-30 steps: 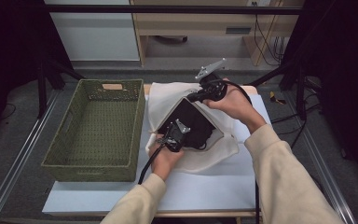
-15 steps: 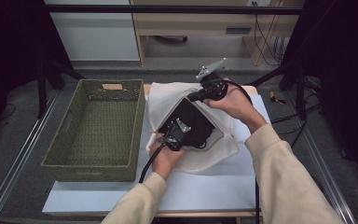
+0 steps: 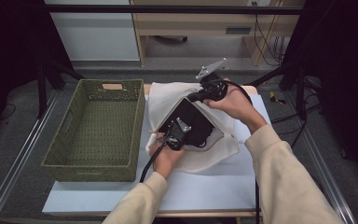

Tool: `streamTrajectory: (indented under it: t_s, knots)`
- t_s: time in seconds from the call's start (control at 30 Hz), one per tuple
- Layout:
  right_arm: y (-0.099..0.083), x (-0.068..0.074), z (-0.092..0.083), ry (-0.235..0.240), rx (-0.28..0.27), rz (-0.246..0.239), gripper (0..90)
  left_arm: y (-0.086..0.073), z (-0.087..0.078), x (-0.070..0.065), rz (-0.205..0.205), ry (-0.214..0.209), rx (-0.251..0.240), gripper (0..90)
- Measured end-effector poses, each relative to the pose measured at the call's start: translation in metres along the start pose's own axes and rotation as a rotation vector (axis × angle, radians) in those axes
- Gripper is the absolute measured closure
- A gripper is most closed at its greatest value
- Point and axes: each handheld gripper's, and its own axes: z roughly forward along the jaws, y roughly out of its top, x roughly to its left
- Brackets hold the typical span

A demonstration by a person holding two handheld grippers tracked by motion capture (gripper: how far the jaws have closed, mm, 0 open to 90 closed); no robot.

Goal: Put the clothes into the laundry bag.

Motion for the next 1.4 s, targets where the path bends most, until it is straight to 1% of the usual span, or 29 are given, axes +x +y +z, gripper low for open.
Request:
streamTrajectory:
  t_s: [0.1,0.3,0.37,0.7,0.8,1.27,1.4]
  knots:
    - [0.0001,-0.0001,-0.0001,-0.002,-0.002,0.001,90.0,0.0000,0.0001,-0.0001,0.000,0.000,0.000,90.0]
    - [-0.0002,-0.0026,0.0007,-0.014,-0.008,0.012,90.0,0.0000,-0.0002,-0.0013,0.014,0.009,0.002,90.0]
    - [-0.0007,-0.0039,0.0011,-0.022,-0.008,0.021,90.0,0.0000,-0.0002,-0.0013,0.014,0.009,0.002,90.0]
    - [-0.0013,-0.0056,0.0030,-0.017,-0.009,0.031,90.0,0.0005,0.0000,-0.0015,0.012,0.009,0.004,90.0]
    - [-0.0009,-0.0057,0.0035,-0.015,-0.009,0.023,90.0,0.0012,0.0010,-0.0015,0.008,0.011,0.001,90.0]
    - [-0.0011,-0.0042,0.0005,-0.009,-0.008,0.024,90.0,0.0056,0.0069,0.0001,0.006,0.033,-0.005,90.0]
    - [-0.0006,-0.0032,0.0007,-0.009,-0.009,0.022,90.0,0.0065,0.0078,0.0009,0.007,0.033,-0.004,90.0]
